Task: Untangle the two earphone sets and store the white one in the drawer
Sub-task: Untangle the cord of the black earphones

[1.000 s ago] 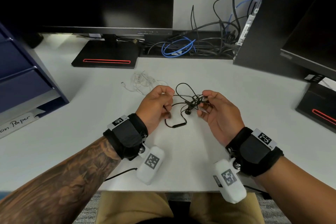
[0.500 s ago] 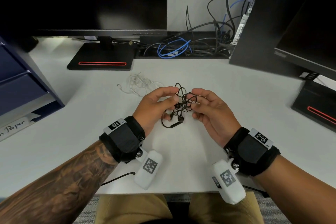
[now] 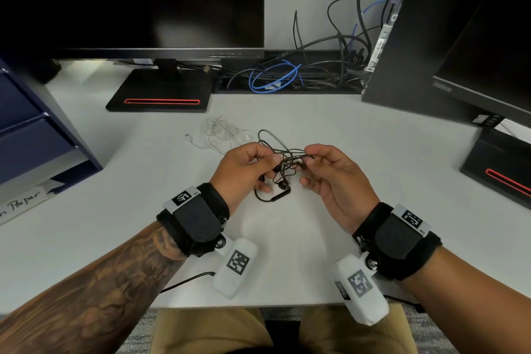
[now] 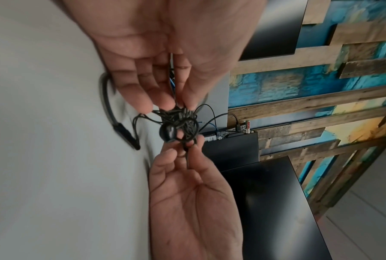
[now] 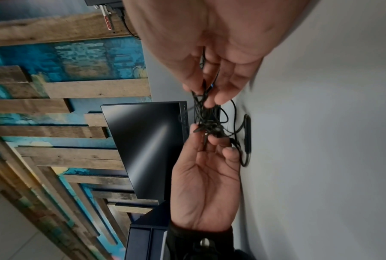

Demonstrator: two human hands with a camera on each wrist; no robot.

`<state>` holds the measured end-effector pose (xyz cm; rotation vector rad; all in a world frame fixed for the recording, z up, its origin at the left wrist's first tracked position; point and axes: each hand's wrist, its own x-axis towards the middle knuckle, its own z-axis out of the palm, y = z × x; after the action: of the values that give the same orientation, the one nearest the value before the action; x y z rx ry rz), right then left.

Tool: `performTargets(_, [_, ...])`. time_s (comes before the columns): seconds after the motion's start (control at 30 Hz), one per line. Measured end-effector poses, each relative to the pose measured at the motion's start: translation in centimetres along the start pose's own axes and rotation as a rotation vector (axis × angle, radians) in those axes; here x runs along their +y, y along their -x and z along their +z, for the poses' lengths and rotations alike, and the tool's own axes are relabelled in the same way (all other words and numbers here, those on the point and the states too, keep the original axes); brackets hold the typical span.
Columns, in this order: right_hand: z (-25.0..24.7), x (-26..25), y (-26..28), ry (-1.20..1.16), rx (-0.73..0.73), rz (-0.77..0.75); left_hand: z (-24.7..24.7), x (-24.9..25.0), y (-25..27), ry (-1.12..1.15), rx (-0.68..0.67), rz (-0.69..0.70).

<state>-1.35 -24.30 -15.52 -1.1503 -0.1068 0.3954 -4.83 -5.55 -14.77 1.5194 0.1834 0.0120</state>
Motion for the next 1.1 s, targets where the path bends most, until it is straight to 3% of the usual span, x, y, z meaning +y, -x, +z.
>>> performTargets(0.33, [0.6,0.5,0.2,0.095,0.011,-0.007,0.2,0.1,0.0,0.039,-0.015,-0.02])
performTargets(0.57, [0.9,0.1,0.4,-0.016,0.081,0.006,-0.2,0.2,0.0,0.079,-0.022,-0.029])
performTargets(0.93, [1.2,0.0,0.9,0.288,0.03,-0.08,-0.1,0.7,0.5,0.022,-0.09,-0.008])
performTargets(1.1, [1.1,0.3,0.9,0.291,0.043,-0.109,0.0,0.6,0.4,0.032,-0.096,-0.015])
